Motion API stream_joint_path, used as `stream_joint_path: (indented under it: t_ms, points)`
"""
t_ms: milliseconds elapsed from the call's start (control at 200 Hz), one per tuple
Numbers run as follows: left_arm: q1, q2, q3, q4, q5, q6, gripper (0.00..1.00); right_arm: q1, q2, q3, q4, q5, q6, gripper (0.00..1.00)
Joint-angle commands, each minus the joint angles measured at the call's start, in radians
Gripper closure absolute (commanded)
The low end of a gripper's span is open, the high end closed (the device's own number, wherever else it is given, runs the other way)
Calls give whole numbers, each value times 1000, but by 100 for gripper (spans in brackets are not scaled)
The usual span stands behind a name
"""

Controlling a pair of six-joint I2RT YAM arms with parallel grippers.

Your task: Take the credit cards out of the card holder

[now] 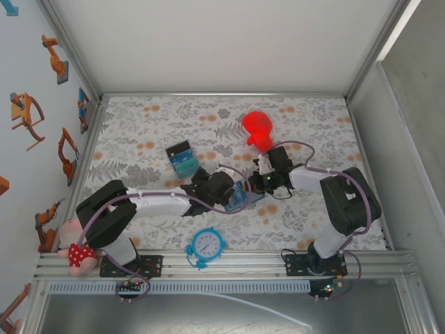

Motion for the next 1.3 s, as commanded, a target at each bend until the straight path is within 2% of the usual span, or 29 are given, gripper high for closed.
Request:
stream_joint_path:
  t_ms: [0,376,896,1022,1297]
  points:
    - [-7,39,58,37,2,56,3,-7,-20,21,-26,15,-21,100]
    - [-7,152,94,49,28,71,3,-9,-36,23,-53,27,-35,100]
    - [-7,167,79,22,19,70,3,-45,-82,27,-105,42,-61,100]
    - [-7,174,83,23,24,65,3,-44,-82,-5,-19,-15,-12,90]
    - [-8,179,78,12,30,46,3,-42,-79,-69,133,-77,65,80]
